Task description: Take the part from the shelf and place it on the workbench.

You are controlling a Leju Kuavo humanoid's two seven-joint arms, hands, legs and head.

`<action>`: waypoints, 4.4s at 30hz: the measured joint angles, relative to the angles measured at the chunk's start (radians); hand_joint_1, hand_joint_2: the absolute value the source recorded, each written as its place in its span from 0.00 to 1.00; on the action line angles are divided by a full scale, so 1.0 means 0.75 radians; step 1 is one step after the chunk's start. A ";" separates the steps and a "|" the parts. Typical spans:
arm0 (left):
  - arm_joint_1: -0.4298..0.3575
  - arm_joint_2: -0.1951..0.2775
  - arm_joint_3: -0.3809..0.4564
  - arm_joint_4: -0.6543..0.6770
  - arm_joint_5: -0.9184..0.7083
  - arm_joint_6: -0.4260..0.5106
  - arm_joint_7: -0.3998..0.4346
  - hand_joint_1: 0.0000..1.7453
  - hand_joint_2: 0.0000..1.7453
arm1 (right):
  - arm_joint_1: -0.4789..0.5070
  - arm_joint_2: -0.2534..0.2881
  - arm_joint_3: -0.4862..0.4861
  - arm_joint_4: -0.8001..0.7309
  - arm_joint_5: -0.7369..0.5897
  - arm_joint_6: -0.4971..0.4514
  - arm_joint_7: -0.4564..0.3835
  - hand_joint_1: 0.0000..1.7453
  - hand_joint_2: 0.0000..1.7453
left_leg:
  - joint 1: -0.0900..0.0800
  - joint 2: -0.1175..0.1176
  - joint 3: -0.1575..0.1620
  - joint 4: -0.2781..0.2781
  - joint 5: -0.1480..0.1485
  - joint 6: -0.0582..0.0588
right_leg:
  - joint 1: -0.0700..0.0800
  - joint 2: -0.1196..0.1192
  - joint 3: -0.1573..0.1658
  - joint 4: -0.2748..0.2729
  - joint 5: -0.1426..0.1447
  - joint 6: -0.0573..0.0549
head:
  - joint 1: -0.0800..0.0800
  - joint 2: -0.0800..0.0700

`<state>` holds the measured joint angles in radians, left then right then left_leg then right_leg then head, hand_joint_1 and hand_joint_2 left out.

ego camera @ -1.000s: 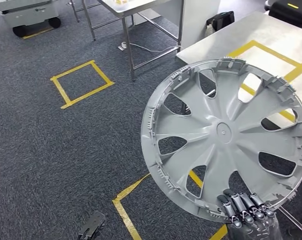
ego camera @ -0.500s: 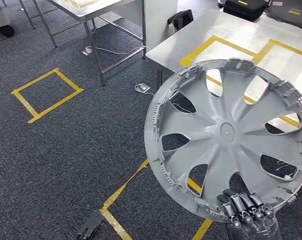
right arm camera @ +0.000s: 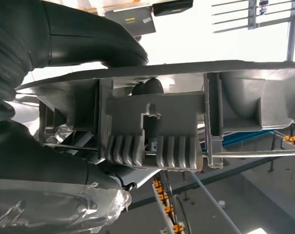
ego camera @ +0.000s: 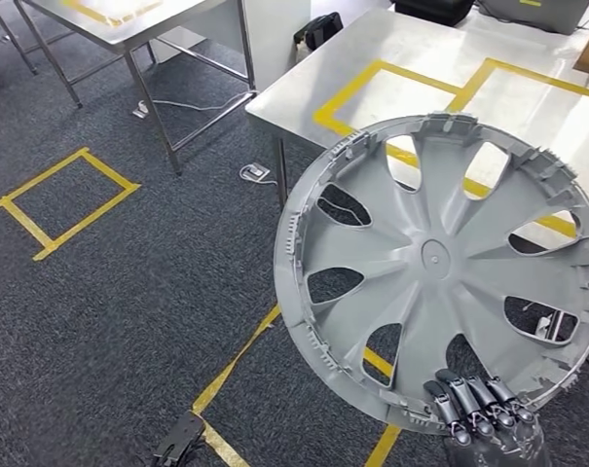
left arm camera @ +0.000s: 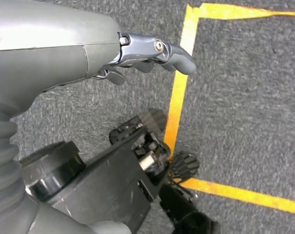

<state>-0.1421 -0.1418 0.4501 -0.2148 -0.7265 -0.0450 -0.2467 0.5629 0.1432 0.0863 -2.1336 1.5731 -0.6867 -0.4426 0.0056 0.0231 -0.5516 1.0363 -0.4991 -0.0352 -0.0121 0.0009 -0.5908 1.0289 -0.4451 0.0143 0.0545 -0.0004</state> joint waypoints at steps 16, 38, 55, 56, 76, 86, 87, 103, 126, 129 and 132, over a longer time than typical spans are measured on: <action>0.001 -0.001 0.000 0.000 0.000 0.001 -0.001 0.00 1.00 | 0.013 0.002 -0.005 0.002 0.000 0.000 -0.011 1.00 1.00 | 0.003 -0.030 -0.021 -0.067 0.084 0.052 | 0.004 0.020 -0.038 0.108 -0.085 0.045 | 0.004 0.000; 0.005 0.001 0.000 -0.001 -0.001 0.000 -0.002 0.00 1.00 | 0.021 0.007 -0.014 0.009 0.000 0.000 -0.011 1.00 1.00 | 0.000 -0.030 -0.140 0.158 0.035 0.011 | 0.004 0.024 0.026 0.004 -0.029 -0.016 | -0.003 0.000; 0.004 0.000 0.001 -0.001 -0.004 -0.004 -0.002 0.00 1.00 | 0.019 0.007 -0.018 0.017 0.000 0.000 -0.013 1.00 1.00 | -0.001 -0.033 0.035 -0.061 0.024 0.040 | -0.007 0.003 -0.041 0.064 0.001 0.064 | 0.012 0.000; 0.003 0.001 0.001 -0.001 -0.004 -0.004 -0.002 0.00 1.00 | 0.019 0.007 -0.018 0.018 0.000 0.000 -0.013 1.00 1.00 | -0.004 -0.033 0.037 -0.060 0.019 0.033 | -0.007 0.003 -0.022 0.029 0.004 0.058 | 0.012 0.000; 0.004 0.001 0.001 -0.002 -0.008 -0.004 -0.002 0.00 1.00 | 0.019 0.008 -0.019 0.023 0.000 0.000 -0.011 1.00 1.00 | -0.006 -0.038 -0.052 -0.048 0.080 0.057 | 0.002 0.013 0.108 0.044 -0.145 0.044 | -0.009 0.001; 0.010 0.002 0.001 -0.001 -0.008 -0.005 -0.002 0.00 1.00 | 0.019 0.008 -0.019 0.032 0.000 0.000 -0.005 1.00 1.00 | -0.007 -0.042 0.102 -0.050 -0.052 0.046 | -0.004 -0.001 -0.094 0.072 -0.005 0.054 | -0.005 0.001; 0.009 0.003 0.001 -0.001 -0.008 -0.005 -0.002 0.00 1.00 | 0.020 0.008 -0.019 0.034 0.000 0.000 -0.004 1.00 1.00 | -0.008 -0.041 0.109 -0.052 -0.060 0.037 | -0.002 -0.002 -0.090 0.050 0.016 0.043 | -0.005 0.001; 0.012 0.006 0.001 -0.002 -0.011 -0.006 -0.003 0.00 1.00 | 0.023 0.011 -0.018 0.035 0.000 0.000 0.003 1.00 1.00 | -0.023 -0.034 -0.152 -0.022 0.124 0.037 | 0.002 0.026 0.157 0.000 -0.165 0.014 | -0.018 0.000; 0.000 0.002 0.001 -0.002 -0.011 -0.009 -0.003 0.00 1.00 | 0.018 0.011 -0.017 0.040 0.000 0.000 0.028 1.00 1.00 | -0.007 -0.046 -0.152 0.322 -0.153 0.005 | -0.001 0.013 0.030 -0.001 -0.040 -0.016 | -0.013 0.001; 0.003 0.003 0.002 -0.002 -0.011 -0.010 -0.003 0.00 1.00 | 0.018 0.011 -0.018 0.042 0.000 0.000 0.038 1.00 1.00 | 0.000 -0.050 -0.180 0.225 -0.063 -0.002 | -0.009 0.037 0.074 -0.001 -0.072 -0.005 | -0.012 0.001; 0.011 0.004 0.003 -0.001 -0.010 -0.010 -0.003 0.00 1.00 | 0.014 0.011 -0.018 0.044 0.000 0.000 0.040 1.00 1.00 | 0.013 -0.087 -0.142 0.014 0.110 -0.006 | -0.014 0.070 0.094 0.006 -0.107 0.023 | -0.020 0.001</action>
<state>-0.1339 -0.1390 0.4522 -0.2155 -0.7339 -0.0523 -0.2491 0.5732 0.1515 0.0729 -2.1004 1.5732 -0.6867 -0.4126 0.0150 -0.0420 -0.6579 1.0470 -0.4167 -0.0396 -0.0222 0.0535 -0.5202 1.0337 -0.5255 0.0312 0.0395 0.0000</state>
